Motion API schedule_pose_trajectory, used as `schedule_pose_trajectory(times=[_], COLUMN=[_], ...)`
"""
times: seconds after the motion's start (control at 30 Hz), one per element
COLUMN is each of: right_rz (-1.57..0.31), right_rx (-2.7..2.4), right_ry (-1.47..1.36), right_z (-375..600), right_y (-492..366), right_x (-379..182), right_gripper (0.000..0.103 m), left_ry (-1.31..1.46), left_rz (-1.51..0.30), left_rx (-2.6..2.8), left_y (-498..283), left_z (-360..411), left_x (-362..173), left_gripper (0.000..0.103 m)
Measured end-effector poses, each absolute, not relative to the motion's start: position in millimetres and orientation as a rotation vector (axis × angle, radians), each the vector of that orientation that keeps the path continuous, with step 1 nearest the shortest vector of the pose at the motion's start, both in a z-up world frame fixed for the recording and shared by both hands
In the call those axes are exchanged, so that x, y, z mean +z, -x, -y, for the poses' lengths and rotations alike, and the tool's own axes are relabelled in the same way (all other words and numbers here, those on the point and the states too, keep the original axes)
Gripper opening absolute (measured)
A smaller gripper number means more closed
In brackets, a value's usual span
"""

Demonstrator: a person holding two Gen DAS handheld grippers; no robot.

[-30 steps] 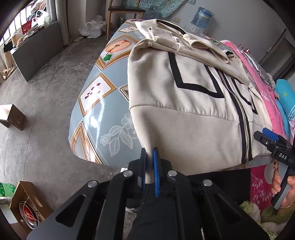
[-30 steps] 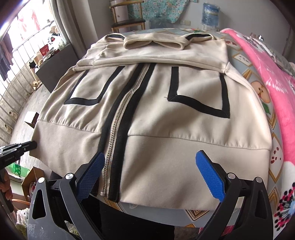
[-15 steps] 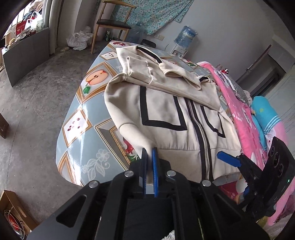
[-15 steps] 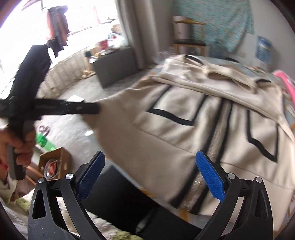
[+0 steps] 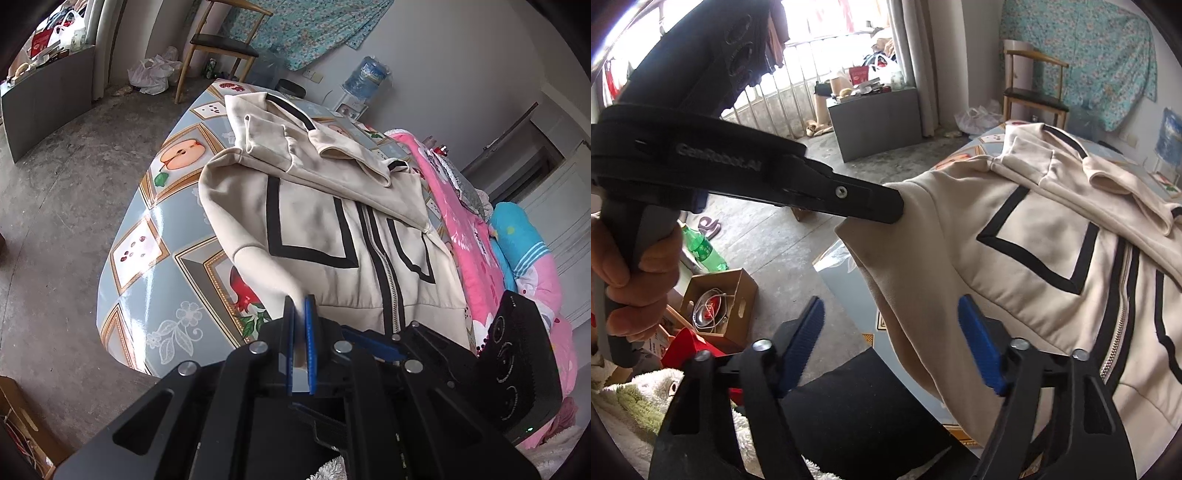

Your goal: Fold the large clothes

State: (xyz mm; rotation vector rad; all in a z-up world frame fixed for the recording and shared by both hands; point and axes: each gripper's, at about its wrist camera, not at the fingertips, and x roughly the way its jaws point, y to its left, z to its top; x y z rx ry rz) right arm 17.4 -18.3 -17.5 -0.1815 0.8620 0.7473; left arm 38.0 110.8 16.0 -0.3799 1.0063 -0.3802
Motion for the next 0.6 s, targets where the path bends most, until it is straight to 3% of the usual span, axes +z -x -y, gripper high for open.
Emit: schedule_pose_trajectory(times=[0.03, 0.1, 0.2, 0.3, 0.43, 0.6], right_rz=[-0.872, -0.893, -0.924, -0.938, -0.94, -0.934], right_rx=[0.743, 0.733, 0.719, 0.722, 0.719, 0.722], right_ry=[0.173, 0.152, 0.106, 0.036, -0.007, -0.005], right_z=[18.9, 21.8, 30.3, 40.2, 46.6, 46.9], right_y=[-18.0, -22.1, -28.9, -34.4, -35.9, -33.5], right_x=[-19.3, -23.2, -27.6, -27.5, -25.1, -22.6], right_gripper=[0.052, 0.031, 0.012, 0.006, 0.006, 0.005], left_ry=[0.383, 0.376, 0.361, 0.356, 0.412, 0.548], left_rz=[-1.007, -1.011, -1.025, -1.038, -1.056, -1.085], left_rx=[-0.382, -0.381, -0.377, -0.365, -0.348, -0.348], left_y=[-38.1, -38.4, -39.1, -41.0, -45.5, -55.5], left_z=[-110.9, -110.5, -108.2, -108.1, -117.1, -133.8], left_x=[16.1, 15.4, 13.0, 10.4, 7.3, -1.7], left_gripper=[0.005, 0.005, 0.006, 0.009, 0.036, 0.05])
